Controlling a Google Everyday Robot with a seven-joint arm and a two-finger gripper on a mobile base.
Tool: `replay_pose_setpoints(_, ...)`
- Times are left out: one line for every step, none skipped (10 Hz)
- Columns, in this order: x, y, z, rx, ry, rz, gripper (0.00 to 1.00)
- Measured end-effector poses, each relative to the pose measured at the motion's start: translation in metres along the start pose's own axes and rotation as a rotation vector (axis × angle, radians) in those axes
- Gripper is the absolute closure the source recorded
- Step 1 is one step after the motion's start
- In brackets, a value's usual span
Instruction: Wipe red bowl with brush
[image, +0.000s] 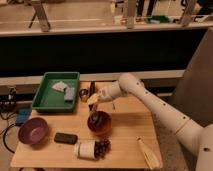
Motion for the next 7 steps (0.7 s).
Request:
replay_pose_setpoints(0.000, -0.002, 0.002, 0.008, -0.003, -0.003, 0.92)
replay_pose_setpoints(-0.001, -0.007, 0.006, 0.020, -0.011, -0.010, 0.92)
replay_pose_setpoints(-0.003, -0.012, 0.009, 0.036, -0.021, -0.017, 0.92)
replay_pose_setpoints(-0.006, -0.017, 0.011, 0.049, -0.028, -0.021, 0.92)
replay_pose_setpoints(-0.009, -0.020, 0.011, 0.058, -0.033, -0.023, 0.92)
replay_pose_setpoints(-0.015, -0.023, 0.009, 0.067, -0.040, -0.023, 0.92)
replay_pose_setpoints(-0.020, -0.024, 0.006, 0.072, -0.041, -0.020, 0.92)
